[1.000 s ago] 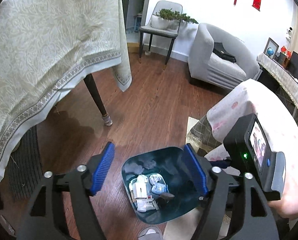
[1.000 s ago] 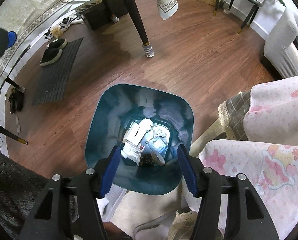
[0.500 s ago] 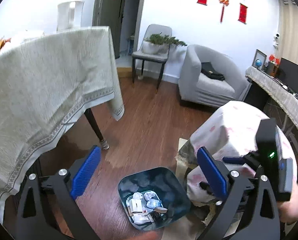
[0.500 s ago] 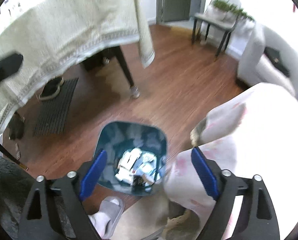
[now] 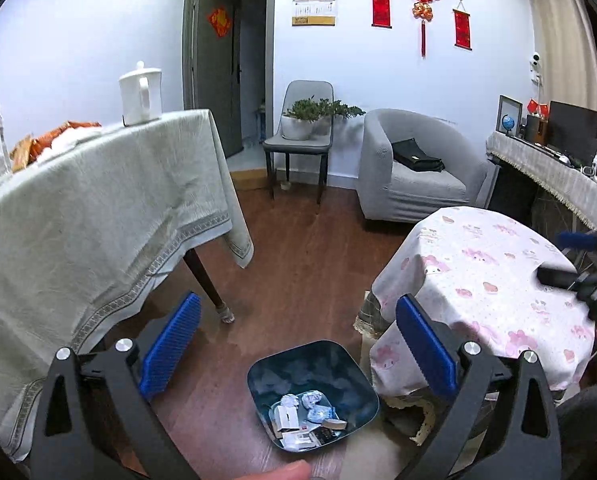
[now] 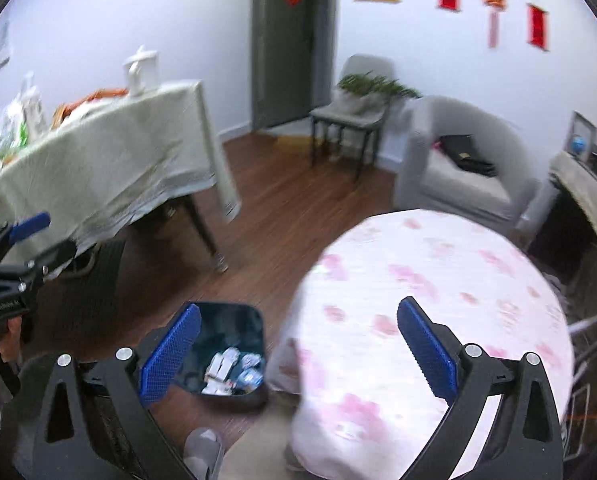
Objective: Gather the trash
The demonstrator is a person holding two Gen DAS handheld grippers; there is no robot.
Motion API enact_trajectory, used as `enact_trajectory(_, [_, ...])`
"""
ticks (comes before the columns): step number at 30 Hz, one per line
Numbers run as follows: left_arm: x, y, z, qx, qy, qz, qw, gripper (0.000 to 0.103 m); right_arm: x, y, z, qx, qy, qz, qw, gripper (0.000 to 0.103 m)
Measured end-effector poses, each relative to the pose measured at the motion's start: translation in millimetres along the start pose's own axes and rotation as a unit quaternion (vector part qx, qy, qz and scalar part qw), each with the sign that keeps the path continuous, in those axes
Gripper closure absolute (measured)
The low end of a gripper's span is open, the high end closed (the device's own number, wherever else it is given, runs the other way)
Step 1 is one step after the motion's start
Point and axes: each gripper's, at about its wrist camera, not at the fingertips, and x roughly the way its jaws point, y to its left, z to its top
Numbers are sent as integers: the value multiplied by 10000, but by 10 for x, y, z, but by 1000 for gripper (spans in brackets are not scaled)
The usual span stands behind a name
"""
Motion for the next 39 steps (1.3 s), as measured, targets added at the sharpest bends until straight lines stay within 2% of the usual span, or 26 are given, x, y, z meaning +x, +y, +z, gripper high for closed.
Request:
enact_trajectory(3, [-73,-59,-57,-35,-109,-2,9999,3,-235,-238,-136,285,-306,-159,9990,4])
enact_trajectory(8, [-69,-173,-243,-80,-44,-28,10000,3,-531,-558,-494,614,-703,-421,9947,4])
enact_trajectory(13, [0,-269,-424,-139,128,-86,9998,3,-703,-755,-866,820,-912,-683,9901,4])
enact_trajectory(18, [84,-338,-557,-146,241,-97,9996,3,-769,-909,-1194,907,-931,-834,9880,4])
enact_trajectory(24, [115,-410,-616,-69,242,-63,9997,3,-683,-961,-1308,920,-828,-741,9895,4])
enact_trajectory(32, [114,-520,-667,131,317,-67,9994,3,-634,-771,-1289,424,-809,-377,9951,4])
enact_trajectory(39, [108,-538,-674,199,308,-117,9993,3,-656,-715,-1285,351,-826,-361,9953,4])
